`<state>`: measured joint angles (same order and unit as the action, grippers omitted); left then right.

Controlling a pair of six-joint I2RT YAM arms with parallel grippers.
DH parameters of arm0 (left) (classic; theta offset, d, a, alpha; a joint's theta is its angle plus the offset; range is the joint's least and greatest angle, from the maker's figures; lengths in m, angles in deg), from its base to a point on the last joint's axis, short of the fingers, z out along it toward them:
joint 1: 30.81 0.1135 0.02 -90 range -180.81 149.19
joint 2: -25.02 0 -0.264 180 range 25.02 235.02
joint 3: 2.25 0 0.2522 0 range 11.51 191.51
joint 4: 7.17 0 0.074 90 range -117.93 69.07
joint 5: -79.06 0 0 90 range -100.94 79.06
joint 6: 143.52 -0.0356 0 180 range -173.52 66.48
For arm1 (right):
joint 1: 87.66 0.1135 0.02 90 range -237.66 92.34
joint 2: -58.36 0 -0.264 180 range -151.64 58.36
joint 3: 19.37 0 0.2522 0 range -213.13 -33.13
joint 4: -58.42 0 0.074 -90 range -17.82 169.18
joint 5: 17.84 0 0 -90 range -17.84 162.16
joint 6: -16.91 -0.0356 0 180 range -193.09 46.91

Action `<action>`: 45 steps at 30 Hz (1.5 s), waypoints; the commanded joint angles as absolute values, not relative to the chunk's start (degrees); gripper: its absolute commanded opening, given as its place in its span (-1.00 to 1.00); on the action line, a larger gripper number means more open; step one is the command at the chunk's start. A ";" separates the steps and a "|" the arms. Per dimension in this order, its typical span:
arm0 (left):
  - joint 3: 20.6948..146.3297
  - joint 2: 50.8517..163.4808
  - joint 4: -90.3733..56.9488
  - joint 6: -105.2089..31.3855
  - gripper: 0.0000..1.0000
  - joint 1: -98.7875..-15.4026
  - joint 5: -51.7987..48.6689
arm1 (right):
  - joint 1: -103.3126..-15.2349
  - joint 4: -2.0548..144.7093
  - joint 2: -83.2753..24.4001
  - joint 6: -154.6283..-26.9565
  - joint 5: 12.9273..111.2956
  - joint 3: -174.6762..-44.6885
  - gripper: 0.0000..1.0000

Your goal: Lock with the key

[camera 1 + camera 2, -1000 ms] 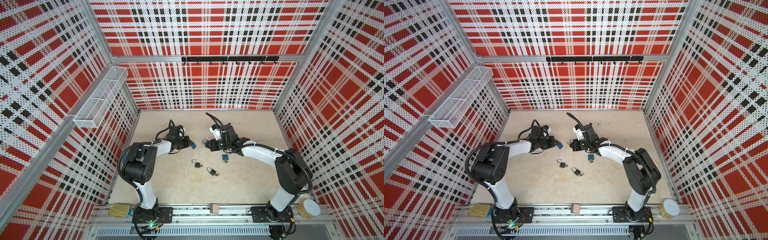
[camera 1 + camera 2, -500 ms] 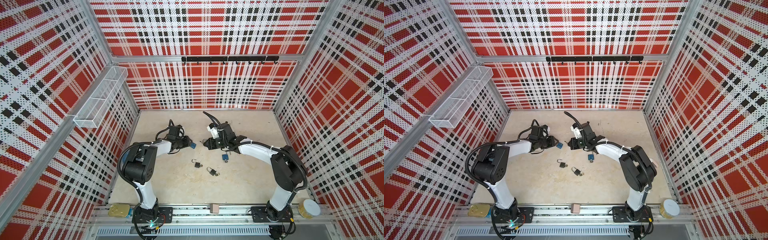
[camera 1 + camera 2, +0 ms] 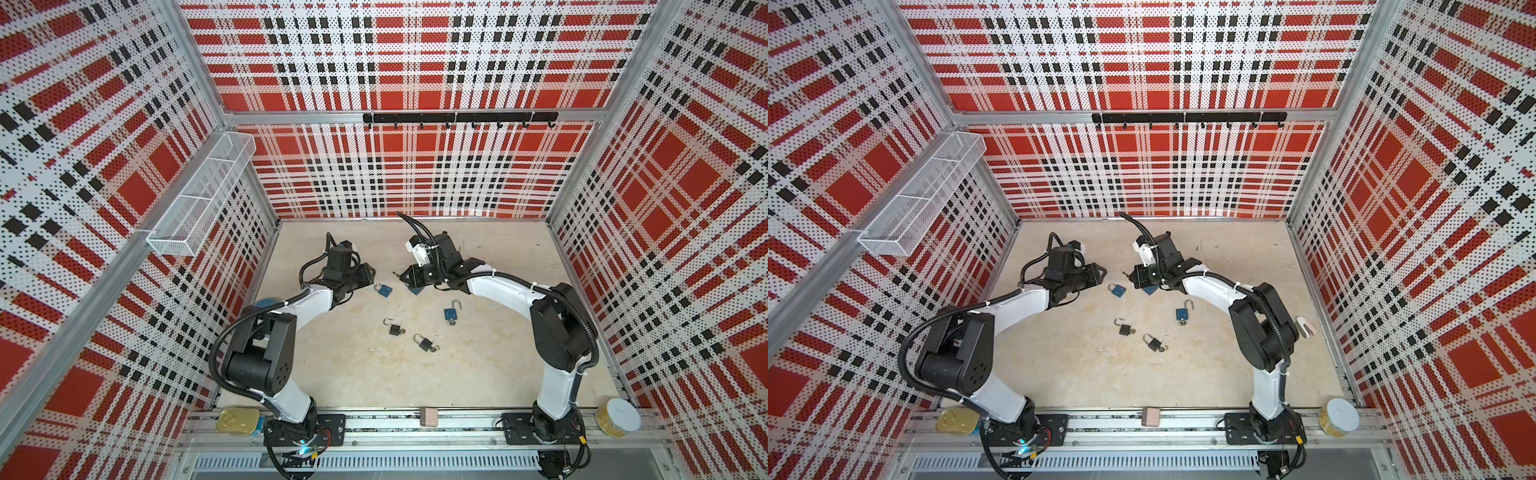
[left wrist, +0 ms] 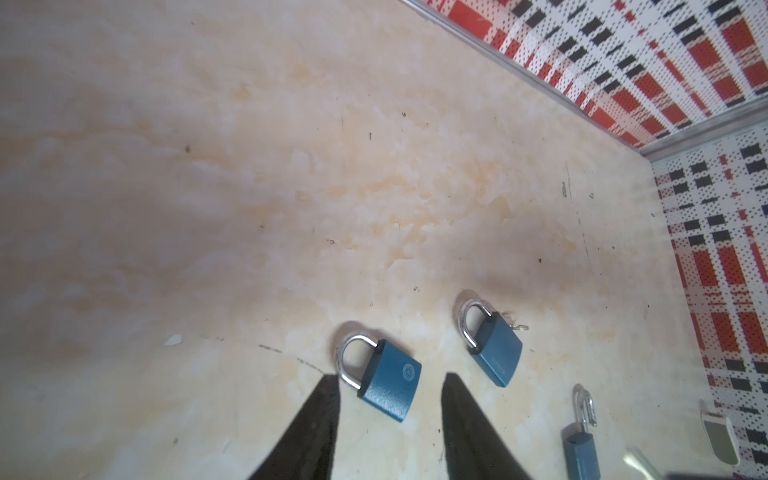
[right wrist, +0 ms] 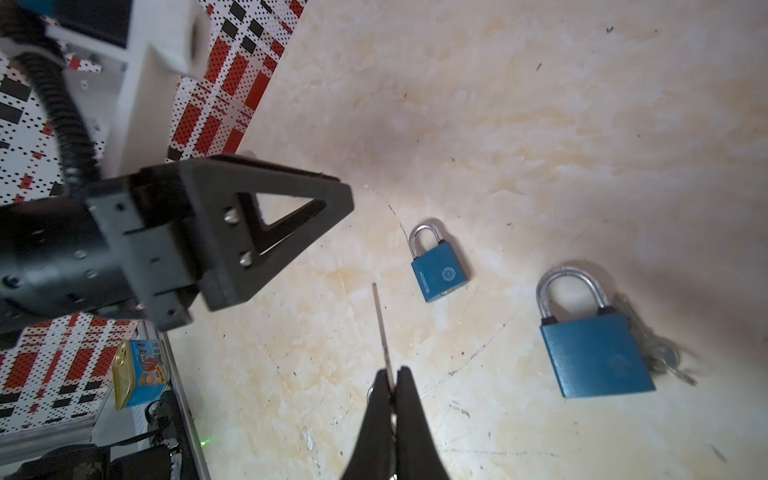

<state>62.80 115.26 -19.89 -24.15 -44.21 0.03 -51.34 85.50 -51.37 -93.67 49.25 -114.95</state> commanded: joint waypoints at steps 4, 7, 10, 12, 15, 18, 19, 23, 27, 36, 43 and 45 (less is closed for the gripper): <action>57.21 102.86 -22.42 -20.82 -0.01 -43.37 -4.31 | -51.17 90.45 -57.94 -88.39 50.60 -121.66 -1.00; 54.60 98.18 -24.73 -19.66 -0.01 -43.20 -3.87 | -51.06 90.39 -60.85 -88.65 50.29 -123.32 -1.00; 52.29 93.62 -27.15 -19.23 0.00 -43.05 -4.66 | -50.85 90.36 -63.27 -88.82 49.94 -124.77 -1.00; 51.36 90.59 -29.37 -19.05 0.04 -42.88 -5.65 | -50.65 90.28 -64.77 -88.83 49.78 -125.60 -1.00; 50.82 87.03 -32.08 -19.52 0.06 -42.62 -6.07 | -50.24 90.98 -67.16 -88.37 49.97 -127.44 -1.00; 50.50 84.69 -33.79 -19.68 0.08 -42.50 -6.25 | -50.04 91.51 -69.24 -88.29 49.88 -129.29 -1.00; 50.29 84.12 -33.98 -19.57 0.08 -42.54 -6.18 | -49.99 91.61 -69.90 -88.37 49.77 -129.91 -1.00; 49.49 82.79 -34.13 -19.21 0.09 -42.41 -5.62 | -49.98 92.20 -71.99 -88.25 49.95 -132.34 -1.00; 49.06 82.86 -34.13 -18.99 0.09 -42.24 -5.40 | -49.87 93.24 -74.10 -88.08 49.98 -134.86 -1.00; 48.95 83.91 -33.35 -19.04 0.09 -41.46 -4.16 | -49.93 95.37 -77.11 -87.43 50.72 -138.09 -1.00; 48.83 84.21 -33.06 -19.17 0.09 -40.87 -3.47 | -49.89 95.99 -77.34 -87.24 50.98 -138.66 -0.81; 48.78 84.16 -33.06 -19.10 0.09 -40.74 -3.24 | -49.91 96.00 -77.17 -87.24 51.07 -138.57 -0.74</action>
<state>49.42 84.00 -33.47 -19.24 -41.35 -3.76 -50.12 96.19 -76.05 -88.69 50.60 -137.18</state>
